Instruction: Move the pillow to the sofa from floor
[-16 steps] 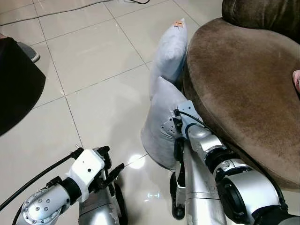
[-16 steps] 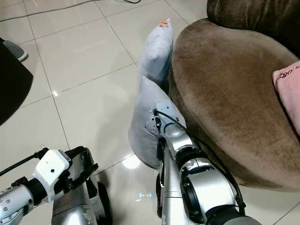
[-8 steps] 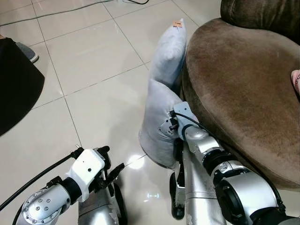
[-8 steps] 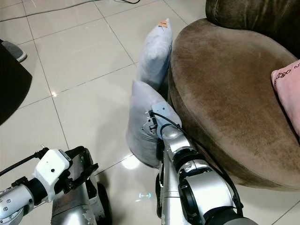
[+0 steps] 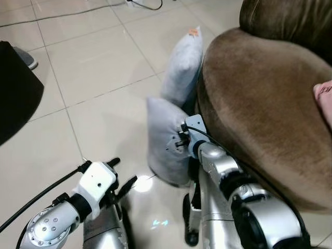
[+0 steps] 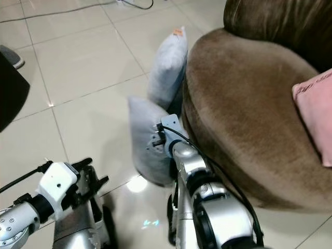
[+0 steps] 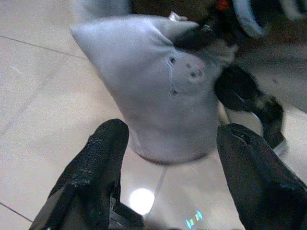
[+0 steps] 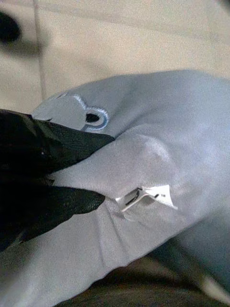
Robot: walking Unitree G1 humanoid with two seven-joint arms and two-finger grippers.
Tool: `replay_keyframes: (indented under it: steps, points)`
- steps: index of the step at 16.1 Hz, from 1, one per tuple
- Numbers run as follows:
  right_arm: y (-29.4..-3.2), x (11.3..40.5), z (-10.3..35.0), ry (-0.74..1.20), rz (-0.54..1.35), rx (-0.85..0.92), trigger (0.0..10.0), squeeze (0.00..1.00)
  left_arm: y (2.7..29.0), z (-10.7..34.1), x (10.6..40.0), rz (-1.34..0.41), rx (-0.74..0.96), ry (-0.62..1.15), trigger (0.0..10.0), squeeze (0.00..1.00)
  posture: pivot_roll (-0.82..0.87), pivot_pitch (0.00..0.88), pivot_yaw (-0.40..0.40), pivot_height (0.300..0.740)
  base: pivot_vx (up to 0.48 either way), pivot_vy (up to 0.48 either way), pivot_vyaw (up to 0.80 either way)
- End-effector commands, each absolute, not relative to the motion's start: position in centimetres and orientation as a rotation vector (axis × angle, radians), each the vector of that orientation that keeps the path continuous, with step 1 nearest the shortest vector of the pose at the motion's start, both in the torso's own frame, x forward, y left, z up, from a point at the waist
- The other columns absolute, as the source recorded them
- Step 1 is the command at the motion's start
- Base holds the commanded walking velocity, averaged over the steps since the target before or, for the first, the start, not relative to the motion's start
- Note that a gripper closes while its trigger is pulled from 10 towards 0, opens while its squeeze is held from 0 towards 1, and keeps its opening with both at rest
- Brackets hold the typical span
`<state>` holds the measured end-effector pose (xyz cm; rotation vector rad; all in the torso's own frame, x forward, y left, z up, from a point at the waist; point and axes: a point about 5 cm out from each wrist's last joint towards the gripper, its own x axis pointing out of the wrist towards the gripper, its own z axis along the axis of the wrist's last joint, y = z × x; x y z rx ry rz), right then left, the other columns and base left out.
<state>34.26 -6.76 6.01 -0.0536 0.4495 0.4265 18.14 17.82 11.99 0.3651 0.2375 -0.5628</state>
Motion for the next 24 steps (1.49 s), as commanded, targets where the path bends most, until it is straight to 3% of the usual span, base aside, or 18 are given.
replay_keyframes:
  steps: [1,4,8,9,14,24]
  points:
    - [-6.5,34.3,6.8,0.401,0.462,0.003,0.0,0.0,18.3,11.7,18.1,-0.523,0.373,0.243,10.0,0.0,0.0,0.098,-0.078,0.48,0.0,0.0,0.0]
    - [-7.7,34.4,9.1,0.267,0.415,0.062,0.0,0.0,19.3,11.7,19.0,-0.377,0.349,0.195,10.0,0.0,-0.01,0.0,-0.096,0.48,0.0,0.0,0.0]
    - [-8.8,33.3,14.7,0.069,0.37,0.192,0.0,0.0,19.7,12.8,20.3,-0.239,0.343,0.111,10.0,0.0,-0.02,0.0,-0.127,0.48,0.0,0.0,0.0]
    - [-8.6,32.9,15.3,0.069,0.385,0.16,10.0,0.0,19.7,13.1,20.7,-0.21,0.336,0.088,10.0,0.0,-0.02,0.0,-0.13,0.48,0.0,0.0,0.0]
    - [-8.6,31.8,19.1,-0.042,0.38,0.241,10.0,0.0,20.2,15.7,22.7,-0.051,0.278,-0.019,10.0,0.0,-0.04,0.0,-0.124,0.505,0.0,0.0,0.0]
    - [-9.1,31.6,20.2,-0.026,0.348,0.186,10.0,0.0,19.8,16.2,24.1,-0.061,0.288,-0.04,10.0,0.0,-0.03,0.0,-0.103,0.59,0.0,0.0,0.0]
